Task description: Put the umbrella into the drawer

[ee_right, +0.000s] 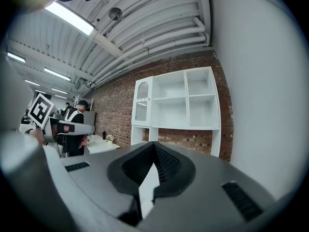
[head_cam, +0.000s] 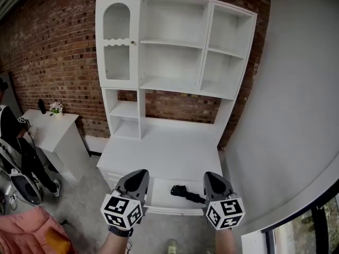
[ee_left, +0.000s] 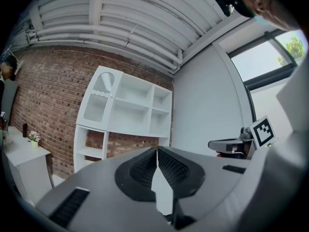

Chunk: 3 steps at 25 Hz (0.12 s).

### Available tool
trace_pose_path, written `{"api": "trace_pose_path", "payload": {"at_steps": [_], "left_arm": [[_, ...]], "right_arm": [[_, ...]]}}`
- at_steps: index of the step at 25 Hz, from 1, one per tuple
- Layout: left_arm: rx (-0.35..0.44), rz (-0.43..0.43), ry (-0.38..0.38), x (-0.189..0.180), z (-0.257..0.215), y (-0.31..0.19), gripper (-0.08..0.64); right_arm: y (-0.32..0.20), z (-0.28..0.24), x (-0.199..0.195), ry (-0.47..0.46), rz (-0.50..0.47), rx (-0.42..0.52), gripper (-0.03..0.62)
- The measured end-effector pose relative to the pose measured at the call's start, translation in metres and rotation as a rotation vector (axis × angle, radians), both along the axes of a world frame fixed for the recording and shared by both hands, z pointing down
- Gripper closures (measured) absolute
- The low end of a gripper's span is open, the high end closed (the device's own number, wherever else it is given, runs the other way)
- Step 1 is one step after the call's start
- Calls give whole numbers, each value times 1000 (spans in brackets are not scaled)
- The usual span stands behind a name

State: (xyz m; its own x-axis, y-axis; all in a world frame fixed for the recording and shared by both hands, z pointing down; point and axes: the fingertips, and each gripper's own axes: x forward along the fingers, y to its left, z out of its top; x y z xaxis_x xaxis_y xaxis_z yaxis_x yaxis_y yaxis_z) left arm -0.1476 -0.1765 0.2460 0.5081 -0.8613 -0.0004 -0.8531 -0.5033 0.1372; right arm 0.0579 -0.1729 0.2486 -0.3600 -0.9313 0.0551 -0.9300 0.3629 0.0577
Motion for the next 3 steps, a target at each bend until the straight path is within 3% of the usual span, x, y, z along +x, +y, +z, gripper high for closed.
{"api": "trace_pose_path", "payload": {"at_steps": [3], "left_arm": [[-1, -2, 3, 0, 1, 2, 547]], "right_arm": [[2, 0, 0, 1, -4, 2, 589]]}}
